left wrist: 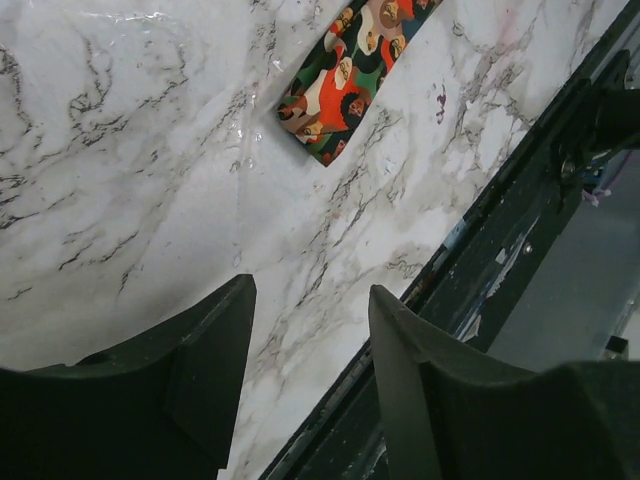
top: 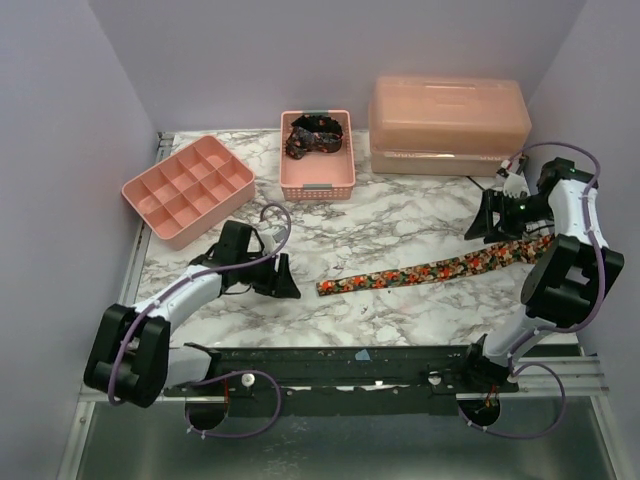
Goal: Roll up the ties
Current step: Roll the tie at the center of the board.
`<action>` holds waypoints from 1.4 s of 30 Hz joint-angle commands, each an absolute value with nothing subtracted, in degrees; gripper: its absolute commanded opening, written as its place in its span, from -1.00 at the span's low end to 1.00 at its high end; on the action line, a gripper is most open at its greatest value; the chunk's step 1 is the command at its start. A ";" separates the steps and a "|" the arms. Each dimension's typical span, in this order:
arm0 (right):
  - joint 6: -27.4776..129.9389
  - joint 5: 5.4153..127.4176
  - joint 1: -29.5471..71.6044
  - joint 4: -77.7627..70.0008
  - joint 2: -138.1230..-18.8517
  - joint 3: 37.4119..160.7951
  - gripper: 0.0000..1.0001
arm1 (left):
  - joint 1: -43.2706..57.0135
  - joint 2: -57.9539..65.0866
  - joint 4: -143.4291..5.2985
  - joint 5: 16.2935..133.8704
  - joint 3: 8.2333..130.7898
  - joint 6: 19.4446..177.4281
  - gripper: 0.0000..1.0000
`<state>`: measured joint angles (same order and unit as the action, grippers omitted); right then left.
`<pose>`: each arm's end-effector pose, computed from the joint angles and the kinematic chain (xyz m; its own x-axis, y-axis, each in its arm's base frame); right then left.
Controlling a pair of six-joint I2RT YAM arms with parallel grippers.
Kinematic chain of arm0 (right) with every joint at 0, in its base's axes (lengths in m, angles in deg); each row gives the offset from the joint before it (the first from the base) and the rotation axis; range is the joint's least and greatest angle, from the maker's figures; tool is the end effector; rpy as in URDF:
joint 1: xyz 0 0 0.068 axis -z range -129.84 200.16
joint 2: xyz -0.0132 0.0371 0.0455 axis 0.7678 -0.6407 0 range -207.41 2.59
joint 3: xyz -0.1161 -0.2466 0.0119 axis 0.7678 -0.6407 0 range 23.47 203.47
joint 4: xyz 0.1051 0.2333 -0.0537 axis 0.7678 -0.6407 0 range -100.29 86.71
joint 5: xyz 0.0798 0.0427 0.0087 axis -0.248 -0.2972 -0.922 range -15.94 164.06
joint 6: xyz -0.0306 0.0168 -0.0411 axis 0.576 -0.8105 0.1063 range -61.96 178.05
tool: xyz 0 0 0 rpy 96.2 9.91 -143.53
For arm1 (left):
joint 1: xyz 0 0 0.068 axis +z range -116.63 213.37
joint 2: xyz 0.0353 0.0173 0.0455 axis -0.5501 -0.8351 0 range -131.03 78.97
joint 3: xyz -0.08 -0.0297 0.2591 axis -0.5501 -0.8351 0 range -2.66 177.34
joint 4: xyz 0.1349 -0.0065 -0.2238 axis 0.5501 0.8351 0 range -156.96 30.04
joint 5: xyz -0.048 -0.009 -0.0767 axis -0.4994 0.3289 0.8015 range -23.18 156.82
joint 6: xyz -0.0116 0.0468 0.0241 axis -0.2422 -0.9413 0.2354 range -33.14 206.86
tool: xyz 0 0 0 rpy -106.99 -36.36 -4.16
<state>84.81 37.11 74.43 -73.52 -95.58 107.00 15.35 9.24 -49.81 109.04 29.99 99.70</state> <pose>0.2995 -0.1116 0.2690 -0.9366 0.0277 -0.3494 -0.1591 0.8546 0.4943 0.2006 -0.0905 0.1798 -0.8863 0.1152 -0.4486 0.4160 0.6238 -0.6616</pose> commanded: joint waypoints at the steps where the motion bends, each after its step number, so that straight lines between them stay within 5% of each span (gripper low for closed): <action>1: 86.41 30.03 73.04 -76.27 -94.21 101.30 0.47 | 12.83 2.56 -56.89 110.03 32.44 106.88 -0.03; 8: 86.77 27.59 70.37 -75.47 -92.94 96.61 0.26 | 9.95 -6.67 -62.50 112.17 34.93 111.18 -0.07; 19: 87.66 28.26 70.11 -75.29 -91.75 95.85 0.23 | 7.36 -16.80 -64.82 111.93 39.01 113.91 -0.15; 28: 86.76 27.96 69.29 -74.14 -91.49 95.12 0.20 | 7.36 -17.32 -68.07 119.29 40.74 115.92 -1.00; 42: 81.46 24.41 59.50 -70.97 -92.17 95.41 0.12 | 8.96 -9.20 -47.94 110.24 44.53 108.83 -1.00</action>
<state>84.22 27.69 62.25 -73.13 -92.56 95.50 7.90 -9.62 -59.08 115.59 41.18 113.29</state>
